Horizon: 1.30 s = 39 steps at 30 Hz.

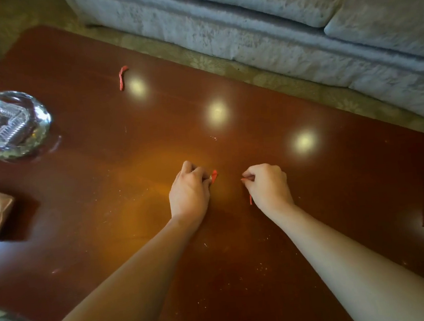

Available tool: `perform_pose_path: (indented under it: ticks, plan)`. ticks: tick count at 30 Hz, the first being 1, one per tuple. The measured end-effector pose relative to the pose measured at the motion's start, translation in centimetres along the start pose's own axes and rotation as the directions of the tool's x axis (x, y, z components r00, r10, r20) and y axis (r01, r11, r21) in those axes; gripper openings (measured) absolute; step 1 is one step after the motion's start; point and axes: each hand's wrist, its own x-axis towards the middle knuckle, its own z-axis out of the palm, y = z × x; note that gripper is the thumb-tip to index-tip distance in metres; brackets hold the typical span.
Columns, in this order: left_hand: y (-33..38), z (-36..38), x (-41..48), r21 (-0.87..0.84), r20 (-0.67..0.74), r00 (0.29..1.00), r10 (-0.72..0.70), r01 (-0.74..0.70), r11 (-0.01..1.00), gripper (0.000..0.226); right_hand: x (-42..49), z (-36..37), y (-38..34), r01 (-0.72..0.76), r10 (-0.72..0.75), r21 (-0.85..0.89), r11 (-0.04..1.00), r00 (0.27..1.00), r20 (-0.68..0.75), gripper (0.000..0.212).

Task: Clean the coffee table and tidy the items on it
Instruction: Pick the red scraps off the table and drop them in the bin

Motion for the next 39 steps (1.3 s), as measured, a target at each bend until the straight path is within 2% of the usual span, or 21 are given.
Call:
perform_pose_path:
  ticks: [6, 8, 9, 11, 12, 15, 17, 19, 21, 24, 26, 32, 35, 39]
  plan:
    - [-0.2, 0.1, 0.0, -0.039, -0.003, 0.998, 0.058, -0.058, 0.998, 0.028, 0.2, 0.4, 0.2, 0.051, -0.049, -0.079, 0.996, 0.998, 0.025, 0.014]
    - [-0.2, 0.1, 0.1, -0.033, 0.003, 0.998, 0.059, -0.059, 0.998, 0.032, 0.2, 0.3, 0.3, 0.038, -0.039, 0.021, 0.999, 0.998, 0.041, 0.013]
    - [-0.2, 0.1, 0.1, -0.033, -0.003, 0.998, 0.057, -0.057, 0.998, 0.031, 0.3, 0.4, 0.3, -0.006, -0.001, 0.143, 0.99, 0.999, 0.051, 0.012]
    - [0.0, 0.3, 0.2, -0.035, -0.016, 0.999, 0.049, -0.049, 0.998, 0.027, 0.3, 0.5, 0.1, -0.148, 0.113, 0.422, 0.895, 0.988, 0.107, 0.013]
    - [0.2, 0.4, 0.3, -0.039, -0.013, 0.999, 0.04, -0.041, 0.998, 0.023, 0.3, 0.7, -0.1, -0.205, 0.156, 0.506, 0.838, 0.978, 0.139, 0.015]
    - [0.3, 0.5, 0.8, -0.105, 0.022, 1.0, -0.015, 0.017, 0.994, 0.01, 0.6, 1.1, -0.8, -0.339, 0.231, 0.671, 0.659, 0.941, 0.248, 0.013]
    - [0.3, 0.3, 1.0, -0.209, 0.064, 0.996, -0.07, 0.082, 0.974, 0.005, 0.7, 1.1, -0.9, -0.382, 0.248, 0.748, 0.543, 0.924, 0.292, 0.011]
    - [0.4, 0.0, 1.0, -0.373, 0.146, 0.979, -0.139, 0.185, 0.909, 0.006, 0.6, 0.8, -1.1, -0.401, 0.231, 0.794, 0.458, 0.916, 0.329, 0.008]
    - [0.8, -0.5, 0.7, -0.56, 0.237, 0.954, -0.185, 0.29, 0.776, 0.013, 0.5, 0.4, -1.6, -0.397, 0.189, 0.825, 0.402, 0.918, 0.349, 0.007]
    - [1.2, -1.4, 0.2, -0.762, 0.377, 0.911, -0.167, 0.408, 0.502, 0.012, 0.2, -0.4, -2.3, -0.367, 0.152, 0.84, 0.399, 0.93, 0.334, 0.008]
    - [1.4, -2.0, -0.1, -0.804, 0.431, 0.895, -0.115, 0.439, 0.4, 0.016, 0.0, -0.8, -2.8, -0.36, 0.151, 0.836, 0.414, 0.933, 0.327, 0.009]
    - [1.6, -3.5, -0.5, -0.834, 0.422, 0.896, -0.141, 0.444, 0.326, 0.017, -0.5, -2.1, -4.2, -0.419, 0.117, 0.867, 0.271, 0.908, 0.402, 0.014]
    - [1.7, -4.2, -0.4, -0.838, 0.418, 0.895, -0.155, 0.446, 0.316, 0.023, -0.5, -2.7, -4.4, -0.437, 0.077, 0.858, 0.269, 0.898, 0.433, 0.013]
    - [1.4, -4.6, -0.5, -0.843, 0.429, 0.881, -0.202, 0.47, 0.261, 0.012, -0.4, -2.9, -4.6, -0.445, 0.012, 0.848, 0.286, 0.887, 0.461, 0.017]
